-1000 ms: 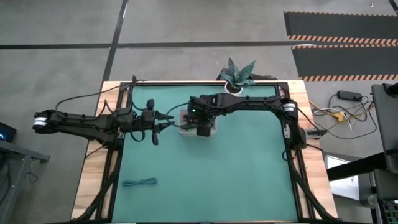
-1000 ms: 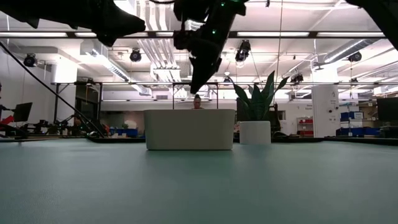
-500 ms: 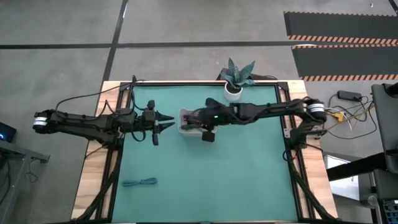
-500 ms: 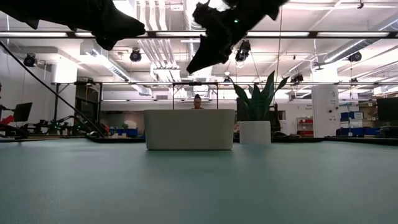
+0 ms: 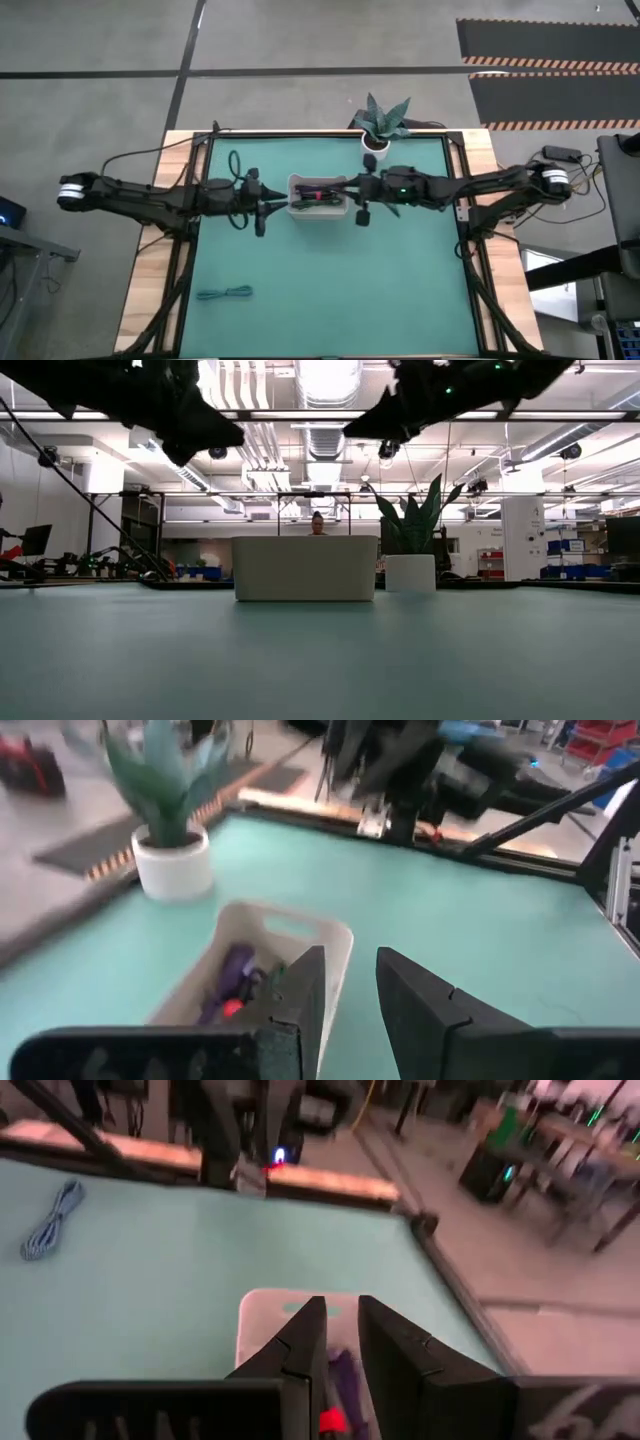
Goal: Pick and place USB-C Cables
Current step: Put the blue charger cable into the white bin
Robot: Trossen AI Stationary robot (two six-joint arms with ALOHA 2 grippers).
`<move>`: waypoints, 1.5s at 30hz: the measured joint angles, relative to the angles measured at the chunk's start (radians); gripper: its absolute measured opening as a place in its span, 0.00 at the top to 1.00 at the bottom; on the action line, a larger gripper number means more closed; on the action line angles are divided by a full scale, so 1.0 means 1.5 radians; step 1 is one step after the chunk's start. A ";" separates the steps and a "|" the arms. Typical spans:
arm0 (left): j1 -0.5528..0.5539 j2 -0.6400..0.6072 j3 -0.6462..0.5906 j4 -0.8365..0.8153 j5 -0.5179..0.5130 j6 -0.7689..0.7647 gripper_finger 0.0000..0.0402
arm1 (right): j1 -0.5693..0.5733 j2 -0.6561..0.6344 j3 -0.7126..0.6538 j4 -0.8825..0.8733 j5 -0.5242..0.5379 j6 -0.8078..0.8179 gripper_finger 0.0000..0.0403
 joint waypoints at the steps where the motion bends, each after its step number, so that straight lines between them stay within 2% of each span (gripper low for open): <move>1: 0.000 0.010 0.000 -0.001 0.000 -0.018 0.80 | 0.000 -0.012 -0.012 0.020 0.000 -0.011 0.87; 5: -0.001 0.056 0.000 -0.002 0.000 -0.091 0.80 | 0.000 -0.054 -0.042 0.069 -0.004 -0.030 0.87; 10: -0.007 0.098 0.011 -0.004 0.000 -0.185 0.80 | 0.000 -0.083 -0.061 0.074 -0.059 -0.031 0.87; 16: -0.059 0.119 0.041 -0.002 0.010 -0.275 0.80 | 0.000 -0.095 -0.066 0.074 -0.066 -0.031 0.87; 20: -0.130 0.122 0.062 -0.019 0.058 -0.352 0.80 | 0.000 -0.095 -0.067 0.067 -0.066 -0.032 0.87; 24: -0.220 0.122 0.092 -0.097 0.098 -0.478 0.80 | 0.000 -0.095 -0.067 0.060 -0.066 -0.032 0.87; 31: -0.414 0.158 0.158 -0.289 0.101 -0.743 0.82 | 0.000 -0.095 -0.065 0.061 -0.065 -0.027 0.87; 35: -0.502 0.214 0.205 -0.327 0.117 -0.841 0.87 | 0.000 -0.095 -0.065 0.061 -0.065 -0.020 0.87; 41: -0.575 0.301 0.259 -0.340 0.149 -0.915 0.92 | 0.000 -0.095 -0.065 0.060 -0.065 -0.023 0.87; 45: -0.605 0.337 0.296 -0.392 0.092 -0.876 0.94 | 0.000 -0.095 -0.065 0.064 -0.065 -0.028 0.87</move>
